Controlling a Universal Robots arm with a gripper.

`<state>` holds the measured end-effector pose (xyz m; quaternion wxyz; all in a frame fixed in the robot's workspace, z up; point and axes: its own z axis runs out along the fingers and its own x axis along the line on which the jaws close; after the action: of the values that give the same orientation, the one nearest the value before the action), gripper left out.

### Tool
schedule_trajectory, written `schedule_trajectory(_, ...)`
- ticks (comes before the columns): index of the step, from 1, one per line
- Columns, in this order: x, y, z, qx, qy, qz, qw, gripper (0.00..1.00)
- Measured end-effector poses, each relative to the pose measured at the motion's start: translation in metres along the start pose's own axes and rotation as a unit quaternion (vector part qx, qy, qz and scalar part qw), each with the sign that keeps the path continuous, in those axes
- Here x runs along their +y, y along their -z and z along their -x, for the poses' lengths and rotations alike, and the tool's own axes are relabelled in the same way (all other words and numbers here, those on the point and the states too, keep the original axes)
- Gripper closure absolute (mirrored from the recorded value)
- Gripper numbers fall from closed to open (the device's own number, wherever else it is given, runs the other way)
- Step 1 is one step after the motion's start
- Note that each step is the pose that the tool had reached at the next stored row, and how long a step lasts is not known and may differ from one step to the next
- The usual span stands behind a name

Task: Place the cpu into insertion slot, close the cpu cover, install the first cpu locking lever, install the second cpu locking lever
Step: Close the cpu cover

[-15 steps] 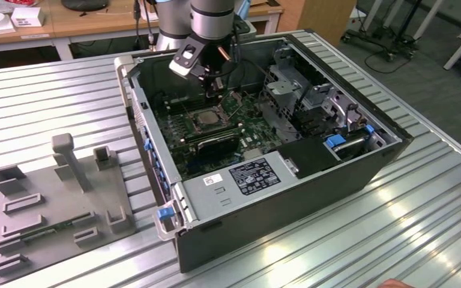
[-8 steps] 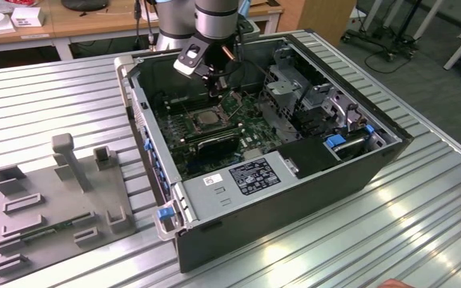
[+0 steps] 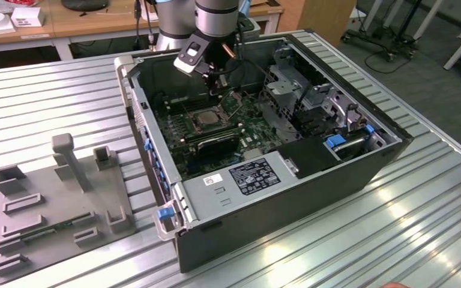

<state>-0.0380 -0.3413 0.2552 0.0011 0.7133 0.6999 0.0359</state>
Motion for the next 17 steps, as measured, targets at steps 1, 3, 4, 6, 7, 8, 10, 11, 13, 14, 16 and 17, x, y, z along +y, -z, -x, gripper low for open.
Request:
schedule_trajectory(1, 0.0000, 0.0000, 0.0000, 0.0001, 0.000, 0.0000, 1.00000, 0.89)
schedule_trajectory(3, 0.0000, 0.0000, 0.0000, 0.0001, 0.000, 0.0000, 1.00000, 0.89)
schedule_trajectory(4, 0.0001, 0.0000, 0.0000, 0.0001, 0.000, 0.0000, 1.00000, 0.89)
schedule_trajectory(6, 0.0007, 0.0001, 0.0000, 0.0000, 0.000, -0.0001, 1.00000, 0.89)
schedule_trajectory(7, 0.0011, 0.0001, 0.0000, 0.0000, 0.000, -0.0001, 1.00000, 0.89)
schedule_trajectory(8, 0.0020, 0.0000, 0.0000, 0.0000, 0.000, -0.0001, 1.00000, 0.89)
schedule_trajectory(10, 0.0046, -0.0001, -0.0001, 0.0000, 0.000, 0.0000, 1.00000, 0.89)
schedule_trajectory(11, 0.0061, -0.0002, -0.0001, 0.0000, 0.000, -0.0001, 1.00000, 0.89)
schedule_trajectory(13, 0.0099, -0.0004, -0.0002, 0.0000, 0.000, 0.0000, 1.00000, 0.89)
schedule_trajectory(14, 0.0119, -0.0006, -0.0002, 0.0000, 0.000, 0.0000, 1.00000, 0.89)
schedule_trajectory(16, 0.0165, -0.0008, -0.0003, 0.0000, 0.000, 0.0000, 1.00000, 0.89)
schedule_trajectory(17, 0.0188, -0.0009, -0.0003, 0.0001, 0.000, 0.0000, 1.00000, 0.89)
